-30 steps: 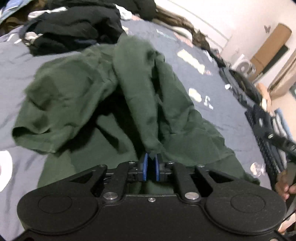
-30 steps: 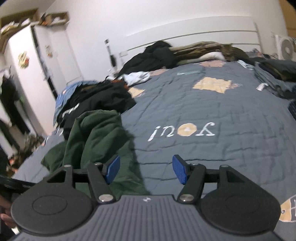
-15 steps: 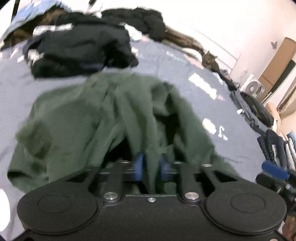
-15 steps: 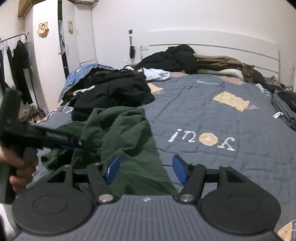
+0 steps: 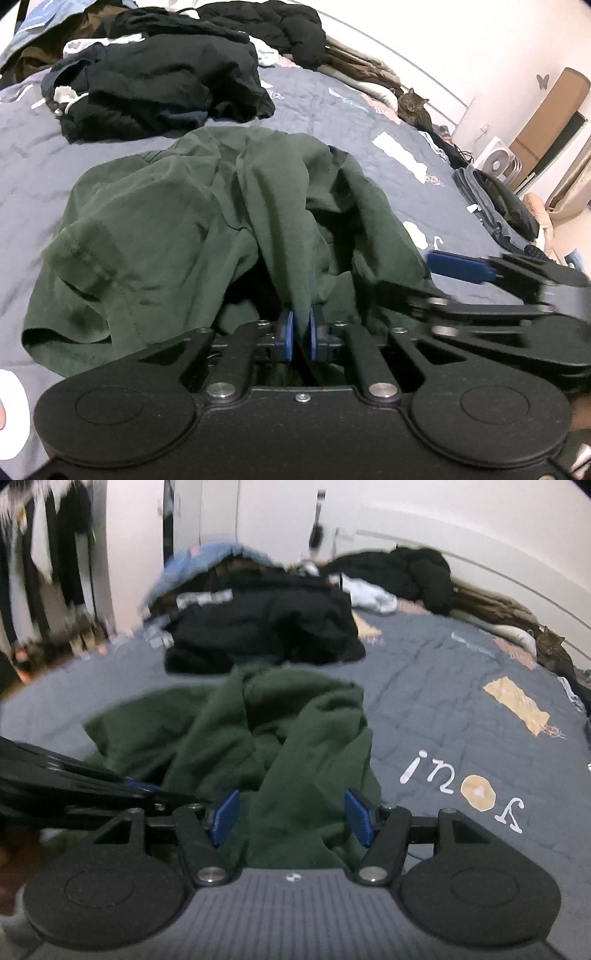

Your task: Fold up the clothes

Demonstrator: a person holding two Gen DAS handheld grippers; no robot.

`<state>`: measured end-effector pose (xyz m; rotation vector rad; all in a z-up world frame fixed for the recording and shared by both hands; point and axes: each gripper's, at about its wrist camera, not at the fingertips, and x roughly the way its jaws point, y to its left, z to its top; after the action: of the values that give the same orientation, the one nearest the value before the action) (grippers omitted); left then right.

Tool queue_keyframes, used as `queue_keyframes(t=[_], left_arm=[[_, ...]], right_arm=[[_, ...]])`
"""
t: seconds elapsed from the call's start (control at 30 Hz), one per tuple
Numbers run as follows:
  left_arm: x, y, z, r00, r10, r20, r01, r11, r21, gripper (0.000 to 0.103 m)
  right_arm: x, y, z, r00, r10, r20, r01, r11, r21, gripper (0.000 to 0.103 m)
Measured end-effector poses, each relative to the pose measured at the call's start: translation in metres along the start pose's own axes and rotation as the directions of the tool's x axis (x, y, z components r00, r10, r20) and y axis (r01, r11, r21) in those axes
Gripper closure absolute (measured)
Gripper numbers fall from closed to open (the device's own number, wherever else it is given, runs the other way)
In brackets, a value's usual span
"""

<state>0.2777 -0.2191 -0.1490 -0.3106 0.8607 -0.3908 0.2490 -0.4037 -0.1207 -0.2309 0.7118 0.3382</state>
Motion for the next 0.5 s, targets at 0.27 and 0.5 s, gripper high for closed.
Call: queue_keyframes(t=[0.27, 0.5], left_arm=[[0.003, 0.008, 0.002, 1.000, -0.003, -0.026, 0.002, 1.000, -0.015, 0.094], [0.003, 0.003, 0.001, 0.999, -0.023, -0.045, 0.024, 1.000, 0.007, 0.094]], right_arm=[[0.018, -0.011, -0.005, 0.998, -0.062, -0.019, 0.063, 0.997, 0.042, 0.073], [-0.012, -0.047, -0.011, 0.994, -0.088, 0.057, 0.073, 0.971, 0.230, 0.096]])
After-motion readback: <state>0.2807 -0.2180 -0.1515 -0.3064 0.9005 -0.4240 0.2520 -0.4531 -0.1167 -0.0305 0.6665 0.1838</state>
